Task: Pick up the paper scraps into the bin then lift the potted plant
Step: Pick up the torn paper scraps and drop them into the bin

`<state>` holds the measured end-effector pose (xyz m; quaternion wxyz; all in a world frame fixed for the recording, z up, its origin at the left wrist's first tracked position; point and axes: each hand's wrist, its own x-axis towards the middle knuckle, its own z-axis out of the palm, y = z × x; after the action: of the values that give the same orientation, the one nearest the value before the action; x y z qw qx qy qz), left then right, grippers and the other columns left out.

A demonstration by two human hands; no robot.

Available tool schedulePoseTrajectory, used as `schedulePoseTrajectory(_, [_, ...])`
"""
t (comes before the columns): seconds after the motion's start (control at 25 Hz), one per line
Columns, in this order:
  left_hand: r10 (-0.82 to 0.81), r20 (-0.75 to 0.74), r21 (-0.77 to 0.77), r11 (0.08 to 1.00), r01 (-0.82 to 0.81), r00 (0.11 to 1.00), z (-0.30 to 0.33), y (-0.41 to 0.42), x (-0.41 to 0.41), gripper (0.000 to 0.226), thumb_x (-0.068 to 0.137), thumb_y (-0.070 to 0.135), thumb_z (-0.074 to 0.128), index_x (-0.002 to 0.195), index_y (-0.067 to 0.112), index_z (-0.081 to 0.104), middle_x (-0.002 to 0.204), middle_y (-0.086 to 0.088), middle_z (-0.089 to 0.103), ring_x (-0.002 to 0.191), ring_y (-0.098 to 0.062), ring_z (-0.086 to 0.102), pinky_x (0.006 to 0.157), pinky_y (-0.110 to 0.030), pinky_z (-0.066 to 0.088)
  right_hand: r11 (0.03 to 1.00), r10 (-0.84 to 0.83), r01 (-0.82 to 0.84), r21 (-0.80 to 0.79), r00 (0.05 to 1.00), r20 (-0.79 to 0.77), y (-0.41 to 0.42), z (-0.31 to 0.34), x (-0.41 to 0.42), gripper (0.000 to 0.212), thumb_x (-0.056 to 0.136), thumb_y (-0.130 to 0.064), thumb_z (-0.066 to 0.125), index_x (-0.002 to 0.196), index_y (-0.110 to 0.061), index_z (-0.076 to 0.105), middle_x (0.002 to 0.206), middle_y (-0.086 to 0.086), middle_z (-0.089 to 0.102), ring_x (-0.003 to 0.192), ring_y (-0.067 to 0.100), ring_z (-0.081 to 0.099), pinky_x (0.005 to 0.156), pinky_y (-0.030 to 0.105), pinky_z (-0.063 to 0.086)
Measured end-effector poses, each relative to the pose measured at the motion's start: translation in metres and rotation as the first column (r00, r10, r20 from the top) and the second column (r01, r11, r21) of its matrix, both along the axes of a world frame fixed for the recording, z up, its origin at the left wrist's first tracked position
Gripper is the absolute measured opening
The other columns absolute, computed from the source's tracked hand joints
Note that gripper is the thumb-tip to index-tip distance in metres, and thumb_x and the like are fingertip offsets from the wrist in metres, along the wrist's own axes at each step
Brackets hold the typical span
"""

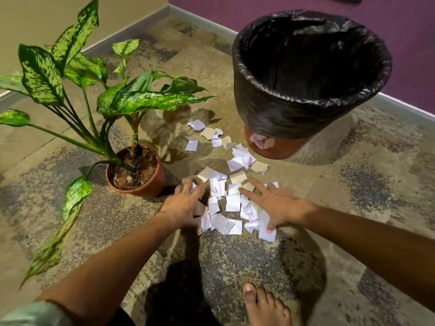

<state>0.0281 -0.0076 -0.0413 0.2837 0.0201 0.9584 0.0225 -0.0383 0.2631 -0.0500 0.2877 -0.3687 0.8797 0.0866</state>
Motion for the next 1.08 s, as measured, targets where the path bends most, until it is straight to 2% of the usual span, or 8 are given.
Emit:
schedulePoseTrajectory(0.12, [-0.059, 0.049, 0.005, 0.998, 0.058, 0.997, -0.003, 0.01, 0.0, 0.114, 0.068, 0.044, 0.081, 0.149, 0.039, 0.001, 0.16, -0.003, 0.001, 0.14, -0.04, 0.021, 0.101, -0.054, 0.045, 0.999, 0.034, -0.034, 0.001, 0.999, -0.004, -0.024, -0.002, 0.0, 0.144, 0.056, -0.043, 0.09, 0.138, -0.049, -0.029, 0.159, 0.005, -0.022, 0.141, 0.043, 0.021, 0.099, 0.052, 0.042])
schedulePoseTrajectory(0.2, [-0.127, 0.03, -0.006, 0.992, 0.127, 0.991, -0.005, 0.018, 0.002, 0.098, 0.077, 0.044, 0.072, 0.149, 0.039, 0.005, 0.157, -0.005, 0.008, 0.133, -0.038, 0.03, 0.099, -0.052, 0.047, 0.998, 0.067, -0.067, 0.006, 0.998, -0.011, -0.038, -0.005, 0.002, 0.146, 0.055, -0.045, 0.09, 0.134, -0.053, -0.033, 0.159, 0.004, -0.021, 0.14, 0.045, 0.022, 0.096, 0.052, 0.044])
schedulePoseTrajectory(0.32, [-0.178, -0.022, -0.045, 0.983, 0.177, 0.984, -0.007, 0.026, 0.003, 0.062, 0.092, 0.039, 0.05, 0.146, 0.032, 0.021, 0.153, -0.012, 0.02, 0.13, -0.037, 0.037, 0.1, -0.053, 0.046, 0.991, 0.137, -0.137, 0.006, 0.99, -0.034, -0.051, -0.009, 0.003, 0.133, 0.058, -0.042, 0.089, 0.142, -0.052, -0.013, 0.161, 0.007, -0.006, 0.13, 0.042, 0.036, 0.086, 0.044, 0.049])
schedulePoseTrajectory(0.48, [-0.185, -0.013, -0.022, 0.983, 0.184, 0.983, -0.007, 0.026, 0.005, 0.039, 0.09, 0.021, 0.06, 0.128, 0.02, 0.05, 0.138, -0.008, 0.038, 0.113, -0.03, 0.054, 0.093, -0.043, 0.051, 0.965, 0.242, -0.25, -0.084, 0.966, -0.091, -0.054, -0.003, 0.006, 0.067, 0.077, -0.025, 0.076, 0.134, -0.033, 0.042, 0.14, 0.008, 0.037, 0.111, 0.031, 0.051, 0.068, 0.035, 0.048])
schedulePoseTrajectory(0.6, [-0.143, -0.039, 0.08, 0.986, 0.146, 0.989, -0.005, 0.021, 0.002, 0.025, 0.088, 0.021, 0.064, 0.113, 0.018, 0.063, 0.123, -0.002, 0.048, 0.097, -0.022, 0.062, 0.085, -0.036, 0.055, 0.956, 0.239, -0.252, -0.153, 0.966, -0.097, -0.054, 0.01, 0.006, 0.026, 0.086, -0.017, 0.06, 0.111, -0.017, 0.062, 0.115, 0.004, 0.051, 0.1, 0.027, 0.057, 0.067, 0.033, 0.048])
schedulePoseTrajectory(0.72, [-0.054, -0.054, 0.181, 0.982, 0.062, 0.997, -0.001, 0.016, -0.005, 0.019, 0.087, 0.02, 0.065, 0.106, 0.02, 0.068, 0.115, 0.001, 0.055, 0.092, -0.017, 0.063, 0.084, -0.026, 0.053, 0.957, 0.163, -0.188, -0.223, 0.979, -0.125, -0.054, 0.026, 0.001, 0.031, 0.082, -0.005, 0.057, 0.111, -0.014, 0.064, 0.111, 0.004, 0.055, 0.096, 0.027, 0.058, 0.072, 0.034, 0.048])
schedulePoseTrajectory(0.88, [0.009, -0.129, 0.209, 0.978, 0.018, 0.992, 0.006, 0.014, -0.012, 0.024, 0.086, 0.024, 0.066, 0.109, 0.018, 0.068, 0.114, 0.0, 0.053, 0.094, -0.022, 0.064, 0.086, -0.027, 0.051, 0.938, 0.024, -0.073, -0.338, 0.989, -0.148, -0.047, 0.049, -0.008, 0.041, 0.083, -0.001, 0.058, 0.12, -0.018, 0.065, 0.118, 0.002, 0.059, 0.103, 0.025, 0.06, 0.087, 0.034, 0.051])
schedulePoseTrajectory(1.08, [-0.017, -0.204, 0.216, 0.975, 0.062, 0.979, 0.009, 0.02, -0.014, 0.024, 0.085, 0.02, 0.064, 0.108, 0.017, 0.065, 0.111, -0.002, 0.054, 0.094, -0.024, 0.062, 0.085, -0.032, 0.052, 0.789, -0.218, 0.067, -0.611, 0.96, -0.176, -0.039, 0.095, -0.03, 0.034, 0.08, -0.007, 0.067, 0.11, -0.022, 0.073, 0.135, -0.002, 0.058, 0.116, 0.022, 0.059, 0.093, 0.036, 0.05])
